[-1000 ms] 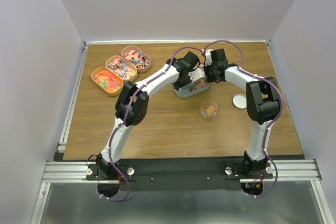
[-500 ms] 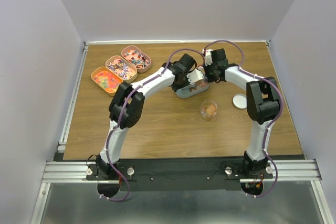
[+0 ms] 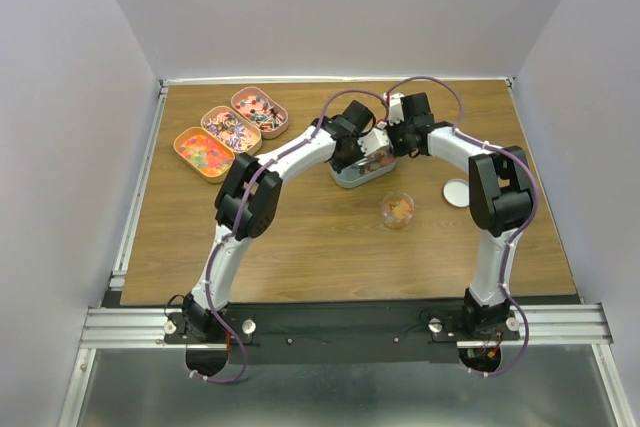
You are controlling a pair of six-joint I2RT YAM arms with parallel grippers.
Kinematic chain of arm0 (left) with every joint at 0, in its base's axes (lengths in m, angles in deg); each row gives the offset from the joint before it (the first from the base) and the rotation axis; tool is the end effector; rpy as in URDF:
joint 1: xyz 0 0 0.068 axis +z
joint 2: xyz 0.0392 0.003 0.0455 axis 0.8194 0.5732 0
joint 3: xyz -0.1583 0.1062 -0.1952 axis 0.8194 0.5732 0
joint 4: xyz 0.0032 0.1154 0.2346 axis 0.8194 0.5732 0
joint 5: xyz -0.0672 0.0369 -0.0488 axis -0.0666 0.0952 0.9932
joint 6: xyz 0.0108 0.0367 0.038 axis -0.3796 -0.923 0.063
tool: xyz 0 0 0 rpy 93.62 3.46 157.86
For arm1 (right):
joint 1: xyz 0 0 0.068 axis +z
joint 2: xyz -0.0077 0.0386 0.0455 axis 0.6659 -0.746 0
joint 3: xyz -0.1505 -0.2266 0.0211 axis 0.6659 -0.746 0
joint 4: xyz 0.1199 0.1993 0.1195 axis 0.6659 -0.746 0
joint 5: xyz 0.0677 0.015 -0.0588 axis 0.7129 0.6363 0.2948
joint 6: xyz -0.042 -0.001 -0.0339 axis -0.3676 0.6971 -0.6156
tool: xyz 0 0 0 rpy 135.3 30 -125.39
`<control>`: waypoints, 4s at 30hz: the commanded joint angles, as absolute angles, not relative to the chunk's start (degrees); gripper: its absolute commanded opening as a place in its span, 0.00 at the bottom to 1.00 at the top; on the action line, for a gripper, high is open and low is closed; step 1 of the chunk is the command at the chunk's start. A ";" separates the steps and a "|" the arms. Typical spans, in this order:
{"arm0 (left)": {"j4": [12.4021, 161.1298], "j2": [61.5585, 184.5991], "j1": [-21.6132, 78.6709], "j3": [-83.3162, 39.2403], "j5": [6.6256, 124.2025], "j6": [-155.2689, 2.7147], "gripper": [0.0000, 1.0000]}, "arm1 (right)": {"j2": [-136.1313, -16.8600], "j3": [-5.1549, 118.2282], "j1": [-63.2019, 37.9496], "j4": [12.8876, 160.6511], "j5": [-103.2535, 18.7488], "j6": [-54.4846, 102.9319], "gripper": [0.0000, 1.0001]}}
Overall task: Pack the candies
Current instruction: Scoop the fake candies from the storage box, then place the fake candies in the packing bottle.
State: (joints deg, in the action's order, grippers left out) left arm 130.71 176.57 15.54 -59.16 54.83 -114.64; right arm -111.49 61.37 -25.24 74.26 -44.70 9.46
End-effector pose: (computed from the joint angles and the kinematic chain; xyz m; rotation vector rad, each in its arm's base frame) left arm 0.3782 -0.3100 0.1971 1.4327 2.2197 -0.0212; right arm 0.4232 0.1288 0.1744 -0.5539 2.3600 0.1778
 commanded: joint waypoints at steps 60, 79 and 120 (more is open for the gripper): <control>127.99 176.35 14.60 -56.05 55.92 -112.38 0.00 | -111.52 59.39 -26.02 77.35 -36.45 9.59 0.01; 128.51 170.20 16.71 -54.28 55.04 -112.47 0.00 | -109.06 59.56 -26.02 77.26 -40.49 9.85 0.28; 123.32 160.79 18.29 -44.18 67.35 -114.22 0.00 | -96.23 58.60 -26.37 73.13 -34.51 15.12 0.42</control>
